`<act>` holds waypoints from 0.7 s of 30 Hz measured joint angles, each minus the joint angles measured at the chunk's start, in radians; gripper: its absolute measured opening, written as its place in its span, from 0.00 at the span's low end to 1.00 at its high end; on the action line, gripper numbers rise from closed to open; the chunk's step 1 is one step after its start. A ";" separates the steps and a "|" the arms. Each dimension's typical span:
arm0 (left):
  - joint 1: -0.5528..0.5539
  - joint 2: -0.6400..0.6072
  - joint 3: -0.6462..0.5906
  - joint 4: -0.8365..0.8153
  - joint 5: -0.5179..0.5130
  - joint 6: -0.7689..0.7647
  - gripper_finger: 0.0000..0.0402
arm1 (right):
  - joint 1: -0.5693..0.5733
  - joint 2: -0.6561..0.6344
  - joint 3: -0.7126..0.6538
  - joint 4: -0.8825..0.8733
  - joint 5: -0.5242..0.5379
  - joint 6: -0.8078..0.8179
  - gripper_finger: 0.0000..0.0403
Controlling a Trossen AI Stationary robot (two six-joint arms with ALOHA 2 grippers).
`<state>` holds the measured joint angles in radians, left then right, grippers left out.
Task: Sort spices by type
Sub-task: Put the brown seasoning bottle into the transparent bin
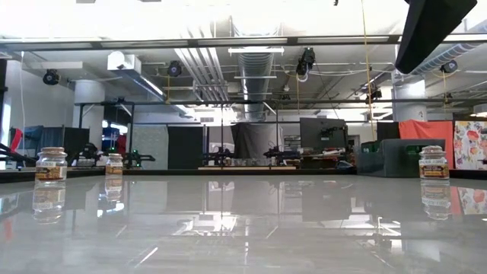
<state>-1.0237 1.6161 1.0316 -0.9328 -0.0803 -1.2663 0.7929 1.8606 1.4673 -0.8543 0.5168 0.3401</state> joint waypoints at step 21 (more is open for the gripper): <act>0.000 -0.003 0.139 -0.165 0.000 0.003 0.59 | -0.002 0.000 0.000 0.008 0.001 0.000 0.73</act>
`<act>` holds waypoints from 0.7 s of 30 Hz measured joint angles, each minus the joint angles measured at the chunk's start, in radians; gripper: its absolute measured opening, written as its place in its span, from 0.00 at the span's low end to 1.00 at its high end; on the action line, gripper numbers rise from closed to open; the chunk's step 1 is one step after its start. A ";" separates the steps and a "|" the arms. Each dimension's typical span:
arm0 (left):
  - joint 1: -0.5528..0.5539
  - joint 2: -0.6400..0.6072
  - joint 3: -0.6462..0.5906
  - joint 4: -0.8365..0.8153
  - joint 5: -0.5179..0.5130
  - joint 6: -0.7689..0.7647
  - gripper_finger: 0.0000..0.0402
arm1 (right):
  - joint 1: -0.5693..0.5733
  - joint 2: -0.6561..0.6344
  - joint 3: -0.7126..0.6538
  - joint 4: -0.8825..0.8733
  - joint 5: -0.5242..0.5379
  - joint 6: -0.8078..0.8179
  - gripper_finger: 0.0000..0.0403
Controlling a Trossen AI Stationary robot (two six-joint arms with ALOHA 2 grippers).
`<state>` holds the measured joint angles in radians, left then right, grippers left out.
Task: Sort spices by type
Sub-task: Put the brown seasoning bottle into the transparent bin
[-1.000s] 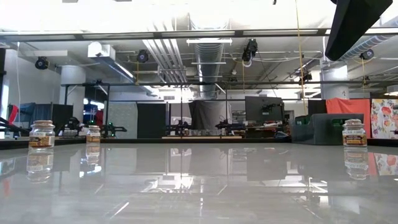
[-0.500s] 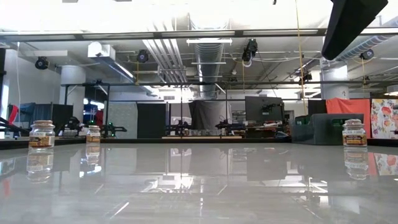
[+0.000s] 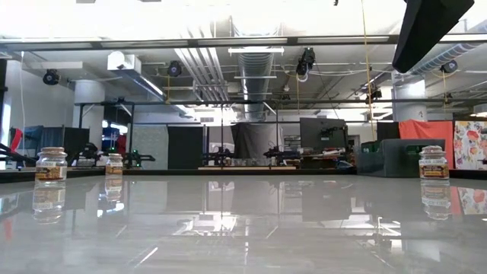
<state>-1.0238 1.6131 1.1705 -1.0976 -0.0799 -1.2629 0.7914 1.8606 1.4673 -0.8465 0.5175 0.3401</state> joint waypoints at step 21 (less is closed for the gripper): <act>0.281 -0.071 0.086 -0.371 -0.378 0.379 0.59 | -0.007 0.000 -0.006 0.120 0.032 -0.143 0.80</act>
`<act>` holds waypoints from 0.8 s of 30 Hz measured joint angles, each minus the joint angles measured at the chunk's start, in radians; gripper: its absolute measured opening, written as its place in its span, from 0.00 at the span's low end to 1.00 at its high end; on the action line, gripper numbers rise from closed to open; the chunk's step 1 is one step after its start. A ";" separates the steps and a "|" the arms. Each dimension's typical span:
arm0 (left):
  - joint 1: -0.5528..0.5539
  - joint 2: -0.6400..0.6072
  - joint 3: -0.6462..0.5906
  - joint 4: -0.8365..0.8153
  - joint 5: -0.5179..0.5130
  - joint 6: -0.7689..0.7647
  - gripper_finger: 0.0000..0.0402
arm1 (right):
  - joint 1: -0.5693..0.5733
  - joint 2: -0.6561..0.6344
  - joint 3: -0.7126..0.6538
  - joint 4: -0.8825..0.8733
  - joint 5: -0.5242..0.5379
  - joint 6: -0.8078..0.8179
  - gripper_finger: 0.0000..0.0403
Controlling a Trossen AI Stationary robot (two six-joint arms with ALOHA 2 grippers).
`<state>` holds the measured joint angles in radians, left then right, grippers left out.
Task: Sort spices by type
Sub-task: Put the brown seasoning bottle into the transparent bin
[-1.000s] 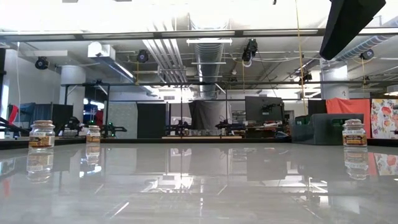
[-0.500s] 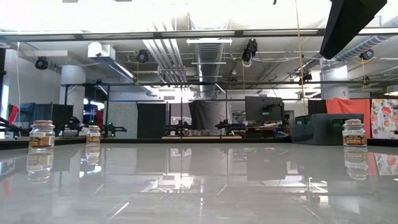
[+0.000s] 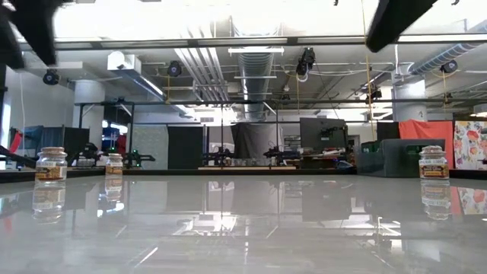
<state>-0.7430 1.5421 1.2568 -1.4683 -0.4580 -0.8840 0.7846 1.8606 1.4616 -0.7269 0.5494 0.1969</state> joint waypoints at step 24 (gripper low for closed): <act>0.729 -0.164 -0.391 0.071 0.211 0.945 0.59 | -0.007 0.000 0.000 -0.022 -0.006 0.181 0.86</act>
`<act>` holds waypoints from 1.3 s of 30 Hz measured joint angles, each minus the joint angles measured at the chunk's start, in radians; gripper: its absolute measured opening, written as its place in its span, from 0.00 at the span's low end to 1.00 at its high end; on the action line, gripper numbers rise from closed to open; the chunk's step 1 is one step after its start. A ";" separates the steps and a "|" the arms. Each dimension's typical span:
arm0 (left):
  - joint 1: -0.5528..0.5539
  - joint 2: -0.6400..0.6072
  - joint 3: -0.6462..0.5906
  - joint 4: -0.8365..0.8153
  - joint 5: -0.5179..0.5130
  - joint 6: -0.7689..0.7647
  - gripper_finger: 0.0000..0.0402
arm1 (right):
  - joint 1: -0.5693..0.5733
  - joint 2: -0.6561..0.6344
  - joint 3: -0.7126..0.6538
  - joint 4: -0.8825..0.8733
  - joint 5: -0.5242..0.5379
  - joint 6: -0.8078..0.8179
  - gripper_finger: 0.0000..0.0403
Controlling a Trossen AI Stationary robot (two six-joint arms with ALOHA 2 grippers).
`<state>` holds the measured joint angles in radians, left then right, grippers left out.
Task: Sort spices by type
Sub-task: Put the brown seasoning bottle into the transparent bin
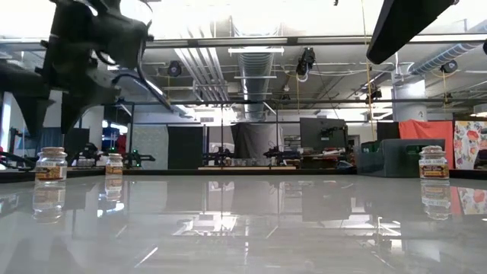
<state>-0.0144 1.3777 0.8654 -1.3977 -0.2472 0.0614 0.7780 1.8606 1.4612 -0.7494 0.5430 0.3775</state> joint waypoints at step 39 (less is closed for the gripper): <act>0.209 0.181 -0.033 0.140 0.078 0.120 0.58 | 0.018 0.000 -0.001 0.023 -0.003 0.059 0.84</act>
<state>0.1942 1.5582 0.8319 -1.2577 -0.1689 0.1814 0.7961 1.8606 1.4601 -0.7261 0.5404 0.4367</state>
